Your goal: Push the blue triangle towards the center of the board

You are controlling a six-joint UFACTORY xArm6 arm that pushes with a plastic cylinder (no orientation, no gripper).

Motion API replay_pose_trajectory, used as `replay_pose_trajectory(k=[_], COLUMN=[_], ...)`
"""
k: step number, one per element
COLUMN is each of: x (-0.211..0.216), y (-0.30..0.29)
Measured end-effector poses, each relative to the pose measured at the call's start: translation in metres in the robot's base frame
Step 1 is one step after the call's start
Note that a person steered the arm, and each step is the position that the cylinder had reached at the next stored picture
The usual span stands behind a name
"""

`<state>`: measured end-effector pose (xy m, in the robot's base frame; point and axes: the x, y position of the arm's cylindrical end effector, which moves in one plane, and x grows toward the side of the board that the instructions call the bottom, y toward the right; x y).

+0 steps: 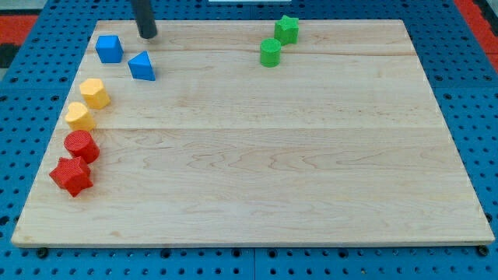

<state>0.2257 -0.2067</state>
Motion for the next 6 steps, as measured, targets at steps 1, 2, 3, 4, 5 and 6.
replay_pose_trajectory(k=[1, 2, 3, 4, 5, 6], x=[0.048, 0.078, 0.087, 0.093, 0.093, 0.103], y=[-0.040, -0.015, 0.012, 0.041, 0.075, 0.103])
